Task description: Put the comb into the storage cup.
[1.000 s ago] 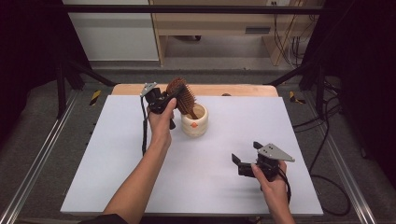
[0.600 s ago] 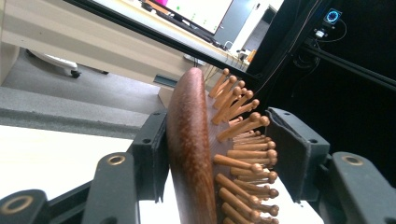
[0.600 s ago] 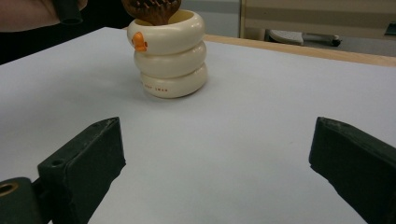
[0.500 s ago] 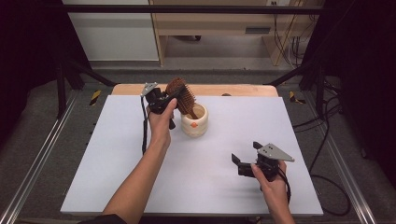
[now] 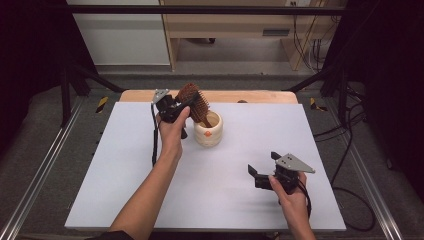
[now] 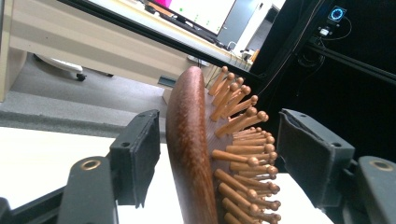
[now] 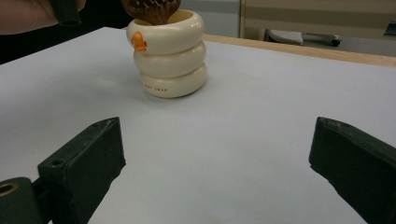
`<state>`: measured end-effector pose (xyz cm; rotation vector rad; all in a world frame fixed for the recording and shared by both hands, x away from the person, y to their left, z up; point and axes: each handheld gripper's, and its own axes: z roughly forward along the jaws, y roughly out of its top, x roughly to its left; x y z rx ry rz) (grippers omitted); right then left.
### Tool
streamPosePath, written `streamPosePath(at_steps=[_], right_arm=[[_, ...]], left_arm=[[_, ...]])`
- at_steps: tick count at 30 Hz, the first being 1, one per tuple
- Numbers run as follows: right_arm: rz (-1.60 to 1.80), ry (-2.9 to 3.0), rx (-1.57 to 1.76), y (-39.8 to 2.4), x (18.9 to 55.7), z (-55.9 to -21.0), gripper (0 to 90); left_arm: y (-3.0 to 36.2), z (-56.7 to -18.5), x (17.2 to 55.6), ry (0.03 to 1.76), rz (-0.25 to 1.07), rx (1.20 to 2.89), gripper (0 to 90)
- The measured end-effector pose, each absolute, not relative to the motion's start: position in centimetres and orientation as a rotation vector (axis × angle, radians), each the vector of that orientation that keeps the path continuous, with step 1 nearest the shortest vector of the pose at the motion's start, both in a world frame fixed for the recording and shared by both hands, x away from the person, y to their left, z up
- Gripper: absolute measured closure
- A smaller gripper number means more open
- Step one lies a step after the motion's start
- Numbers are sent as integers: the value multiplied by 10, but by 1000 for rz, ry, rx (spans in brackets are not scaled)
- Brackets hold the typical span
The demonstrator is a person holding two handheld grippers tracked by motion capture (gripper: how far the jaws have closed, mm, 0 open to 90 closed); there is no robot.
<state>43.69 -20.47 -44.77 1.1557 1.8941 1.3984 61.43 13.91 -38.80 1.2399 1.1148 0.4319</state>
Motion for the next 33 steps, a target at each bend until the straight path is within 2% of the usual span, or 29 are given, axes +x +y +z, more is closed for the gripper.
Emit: streamPosePath(at_steps=[5,17,33], right_arm=[[1396,1893,1153,-205,437,-447,37],[1399,1890,1150,-205,436,-447,37],[1395,1891,1148,-204,436,-447,36]], left_arm=[[140,-387,612,1118,443,1239,249],[139,-384,604,1127,463,1267,64],[142,-379,591,1085,512,1300,43]])
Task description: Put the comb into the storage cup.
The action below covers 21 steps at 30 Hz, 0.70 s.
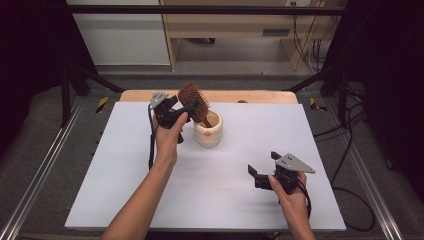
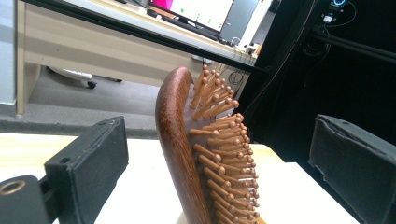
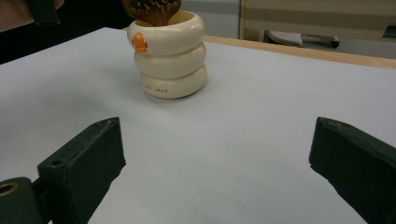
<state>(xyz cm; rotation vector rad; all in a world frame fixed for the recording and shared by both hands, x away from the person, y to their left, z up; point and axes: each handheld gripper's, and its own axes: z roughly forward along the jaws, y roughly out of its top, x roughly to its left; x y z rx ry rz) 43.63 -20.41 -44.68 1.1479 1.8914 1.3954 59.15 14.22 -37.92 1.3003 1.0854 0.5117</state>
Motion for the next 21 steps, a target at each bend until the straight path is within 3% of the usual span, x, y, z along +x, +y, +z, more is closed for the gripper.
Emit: streamPosePath(at_steps=[21], right_arm=[[1398,1893,1144,-203,437,-447,36]], left_arm=[[148,-374,575,1061,578,1381,38]])
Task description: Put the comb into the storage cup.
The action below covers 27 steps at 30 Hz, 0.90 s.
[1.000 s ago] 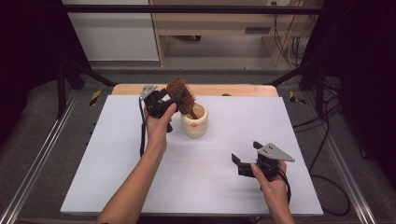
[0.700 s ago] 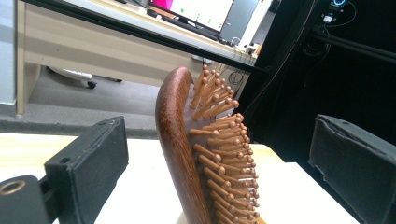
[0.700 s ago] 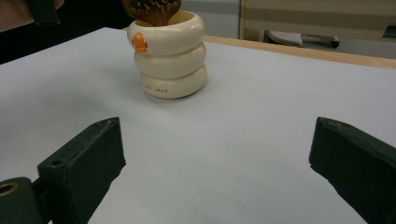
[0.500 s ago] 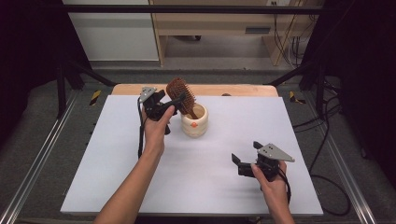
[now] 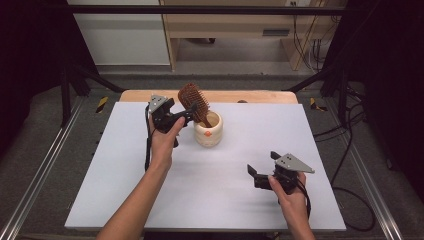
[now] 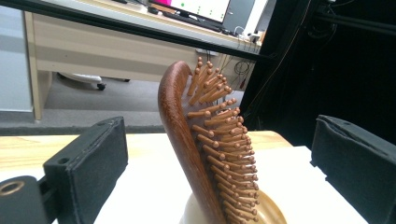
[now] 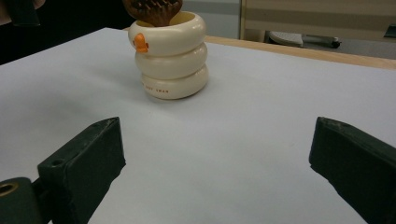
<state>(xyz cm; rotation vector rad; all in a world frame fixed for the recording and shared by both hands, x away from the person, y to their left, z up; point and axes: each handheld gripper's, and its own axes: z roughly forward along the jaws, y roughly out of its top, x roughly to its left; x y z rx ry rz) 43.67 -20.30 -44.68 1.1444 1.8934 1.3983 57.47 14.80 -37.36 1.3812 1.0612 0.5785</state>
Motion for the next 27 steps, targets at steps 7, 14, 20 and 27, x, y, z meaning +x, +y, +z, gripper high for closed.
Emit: streamPosePath(at_steps=[7,14,20,27], right_arm=[[1399,1891,1147,-204,437,-447,36],[1401,1884,1151,-205,437,-446,37],[1399,1886,1147,-205,437,-446,38],[1393,1885,1147,-205,437,-446,38]], left_arm=[[149,-370,568,1040,598,1420,38],[148,-369,555,985,624,1480,35],[155,-368,545,964,643,1500,33],[167,-367,535,945,660,1502,34]])
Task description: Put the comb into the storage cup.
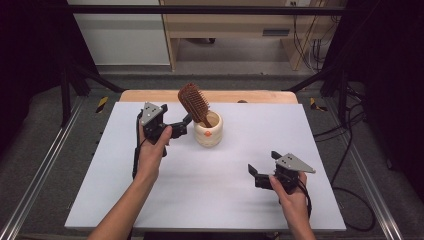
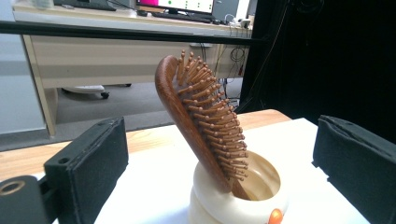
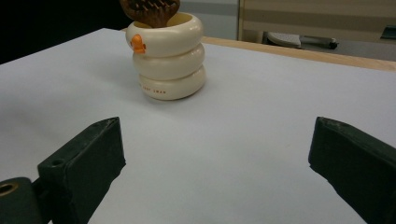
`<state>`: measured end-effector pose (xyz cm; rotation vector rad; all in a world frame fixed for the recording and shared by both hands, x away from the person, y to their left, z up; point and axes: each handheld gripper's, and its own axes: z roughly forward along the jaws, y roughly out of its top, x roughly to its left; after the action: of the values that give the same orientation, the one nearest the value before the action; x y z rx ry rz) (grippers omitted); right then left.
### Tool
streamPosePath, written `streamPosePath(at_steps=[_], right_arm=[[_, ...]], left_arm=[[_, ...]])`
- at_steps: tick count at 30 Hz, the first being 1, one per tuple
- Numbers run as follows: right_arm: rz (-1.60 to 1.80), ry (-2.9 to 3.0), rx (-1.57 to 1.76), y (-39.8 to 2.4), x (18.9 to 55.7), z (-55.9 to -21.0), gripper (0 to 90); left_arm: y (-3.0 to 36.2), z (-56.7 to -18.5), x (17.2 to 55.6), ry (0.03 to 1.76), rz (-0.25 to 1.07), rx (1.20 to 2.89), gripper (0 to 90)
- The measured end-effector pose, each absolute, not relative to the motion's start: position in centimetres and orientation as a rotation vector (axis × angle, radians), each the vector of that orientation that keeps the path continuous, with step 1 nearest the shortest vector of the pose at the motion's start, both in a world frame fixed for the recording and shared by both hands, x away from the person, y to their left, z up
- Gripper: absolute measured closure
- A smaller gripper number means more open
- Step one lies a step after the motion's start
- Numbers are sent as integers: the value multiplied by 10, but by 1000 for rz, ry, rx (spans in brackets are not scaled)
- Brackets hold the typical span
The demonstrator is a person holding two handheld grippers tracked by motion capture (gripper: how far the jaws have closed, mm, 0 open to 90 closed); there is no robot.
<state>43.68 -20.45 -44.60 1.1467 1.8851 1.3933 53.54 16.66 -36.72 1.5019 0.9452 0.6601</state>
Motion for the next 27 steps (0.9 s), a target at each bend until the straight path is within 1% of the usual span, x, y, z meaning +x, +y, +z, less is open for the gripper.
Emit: streamPosePath(at_steps=[10,17,27], right_arm=[[1390,1884,1136,-206,436,-445,41],[1391,1873,1132,-207,435,-444,46],[1402,1866,1130,-211,433,-443,48]], left_arm=[[191,-370,514,927,679,1491,34],[218,-377,497,938,698,1476,33],[259,-375,472,935,764,1463,33]])
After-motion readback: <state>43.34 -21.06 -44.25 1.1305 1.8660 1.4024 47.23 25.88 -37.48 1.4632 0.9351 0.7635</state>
